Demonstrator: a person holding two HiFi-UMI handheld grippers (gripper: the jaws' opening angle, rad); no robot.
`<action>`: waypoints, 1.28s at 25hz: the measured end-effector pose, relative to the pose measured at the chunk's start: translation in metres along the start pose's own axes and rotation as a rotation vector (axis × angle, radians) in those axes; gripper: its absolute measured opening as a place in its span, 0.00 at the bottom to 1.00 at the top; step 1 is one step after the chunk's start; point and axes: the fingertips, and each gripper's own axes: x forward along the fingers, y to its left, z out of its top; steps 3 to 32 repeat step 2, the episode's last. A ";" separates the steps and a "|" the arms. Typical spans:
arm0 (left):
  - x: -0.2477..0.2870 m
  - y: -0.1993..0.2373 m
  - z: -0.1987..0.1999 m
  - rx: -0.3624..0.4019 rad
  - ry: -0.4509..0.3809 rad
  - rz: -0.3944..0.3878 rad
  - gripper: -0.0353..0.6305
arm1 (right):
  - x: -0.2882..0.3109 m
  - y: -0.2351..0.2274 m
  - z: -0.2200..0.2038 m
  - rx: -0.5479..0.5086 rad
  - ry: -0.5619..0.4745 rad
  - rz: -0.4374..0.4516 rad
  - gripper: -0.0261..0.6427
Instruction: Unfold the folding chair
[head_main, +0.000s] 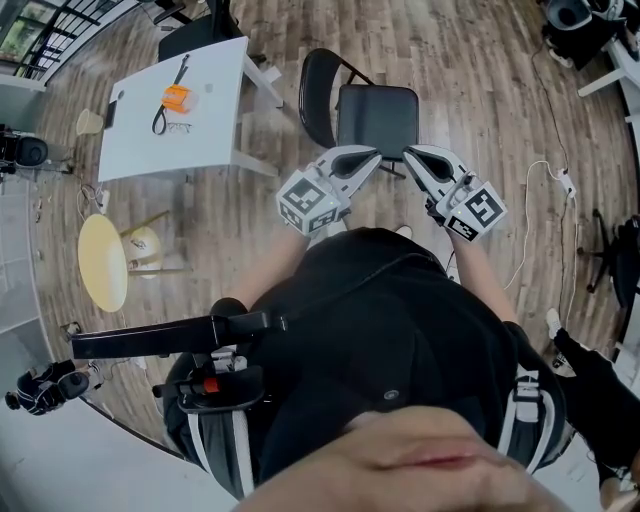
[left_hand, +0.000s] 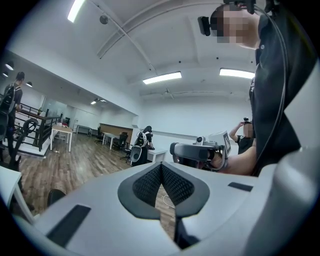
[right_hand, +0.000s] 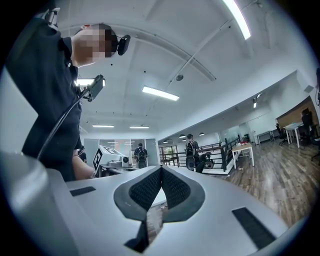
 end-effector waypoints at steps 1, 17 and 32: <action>0.000 -0.002 -0.001 0.000 0.001 -0.002 0.06 | -0.001 0.001 0.000 -0.002 -0.004 0.002 0.05; 0.000 -0.003 -0.002 0.000 0.003 -0.003 0.06 | -0.001 0.002 0.001 -0.003 -0.007 0.004 0.05; 0.000 -0.003 -0.002 0.000 0.003 -0.003 0.06 | -0.001 0.002 0.001 -0.003 -0.007 0.004 0.05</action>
